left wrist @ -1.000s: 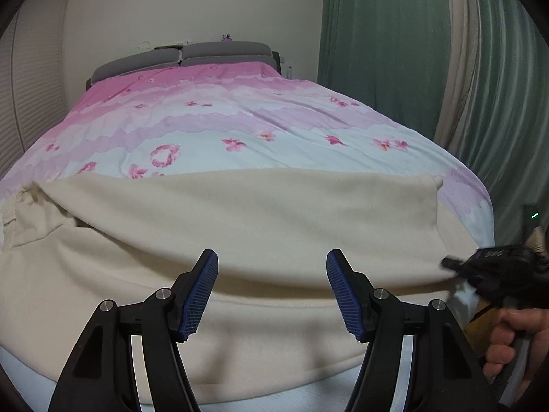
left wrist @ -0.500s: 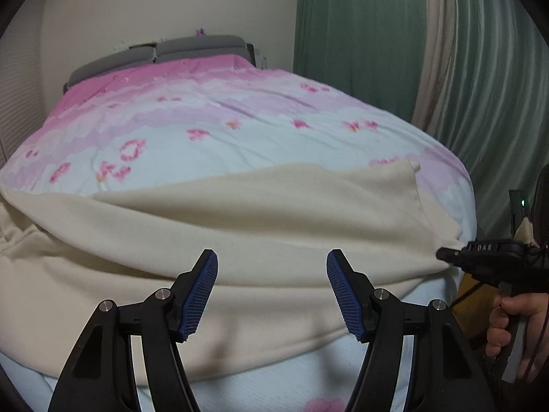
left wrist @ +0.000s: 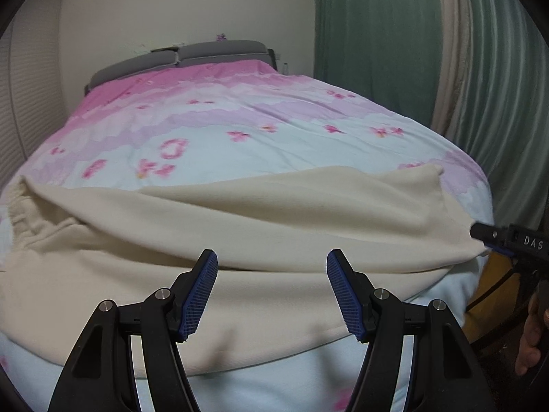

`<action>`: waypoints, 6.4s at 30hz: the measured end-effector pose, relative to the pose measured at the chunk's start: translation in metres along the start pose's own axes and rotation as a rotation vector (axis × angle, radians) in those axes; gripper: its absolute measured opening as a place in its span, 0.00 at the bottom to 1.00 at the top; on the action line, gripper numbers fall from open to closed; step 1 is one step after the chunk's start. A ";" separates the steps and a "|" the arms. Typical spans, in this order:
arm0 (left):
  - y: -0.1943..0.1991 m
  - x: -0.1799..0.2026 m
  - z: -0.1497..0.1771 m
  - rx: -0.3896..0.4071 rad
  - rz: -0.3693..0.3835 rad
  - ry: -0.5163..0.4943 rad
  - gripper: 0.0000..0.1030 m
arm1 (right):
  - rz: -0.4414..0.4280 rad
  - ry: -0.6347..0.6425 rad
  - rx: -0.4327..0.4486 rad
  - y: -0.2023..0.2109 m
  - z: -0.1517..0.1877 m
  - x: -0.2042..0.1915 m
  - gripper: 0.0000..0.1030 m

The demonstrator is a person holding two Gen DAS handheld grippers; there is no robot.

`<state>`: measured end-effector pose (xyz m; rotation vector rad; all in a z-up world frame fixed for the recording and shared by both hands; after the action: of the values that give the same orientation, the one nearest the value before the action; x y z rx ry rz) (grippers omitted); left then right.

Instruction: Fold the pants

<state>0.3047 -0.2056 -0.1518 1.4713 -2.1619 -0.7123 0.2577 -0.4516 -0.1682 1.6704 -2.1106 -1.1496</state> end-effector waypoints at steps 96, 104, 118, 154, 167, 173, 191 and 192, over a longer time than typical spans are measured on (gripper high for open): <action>0.076 -0.293 0.024 0.083 -0.251 0.312 0.70 | -0.169 0.591 -0.047 -0.017 0.074 -0.255 0.56; 0.044 -0.171 -0.011 0.106 -0.123 0.137 0.70 | 0.040 0.403 -0.024 0.003 0.039 -0.116 0.55; -0.007 -0.010 -0.008 0.035 0.014 -0.052 0.70 | 0.109 0.395 -0.140 -0.015 0.028 0.007 0.55; -0.052 0.088 0.003 -0.049 0.094 -0.096 0.70 | 0.166 0.401 -0.200 -0.051 0.024 0.100 0.08; -0.053 0.111 -0.028 -0.001 0.112 -0.120 0.70 | -0.002 0.109 0.028 -0.009 -0.072 0.131 0.62; -0.069 0.143 -0.052 0.020 0.126 -0.138 0.70 | -0.091 -0.024 -0.042 -0.089 -0.121 0.146 0.50; -0.131 0.166 -0.081 -0.012 0.141 -0.118 0.70 | -0.236 -0.214 -0.154 -0.199 -0.171 0.157 0.15; -0.133 0.167 -0.083 -0.011 0.142 -0.118 0.70 | -0.253 -0.206 -0.124 -0.196 -0.177 0.155 0.11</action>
<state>0.3927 -0.4169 -0.1609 1.2842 -2.3196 -0.7770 0.4548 -0.6781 -0.2276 1.8702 -1.9308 -1.5552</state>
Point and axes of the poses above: each gripper's, at about its wrist camera, not at the fingertips, and y roughly against the way its jaws point, x to its right, z to its underside, the point moved 5 cm from there along -y, roughly the way its jaws point, and after that the axes turned 4 degrees about y, right-handed, at the moved point
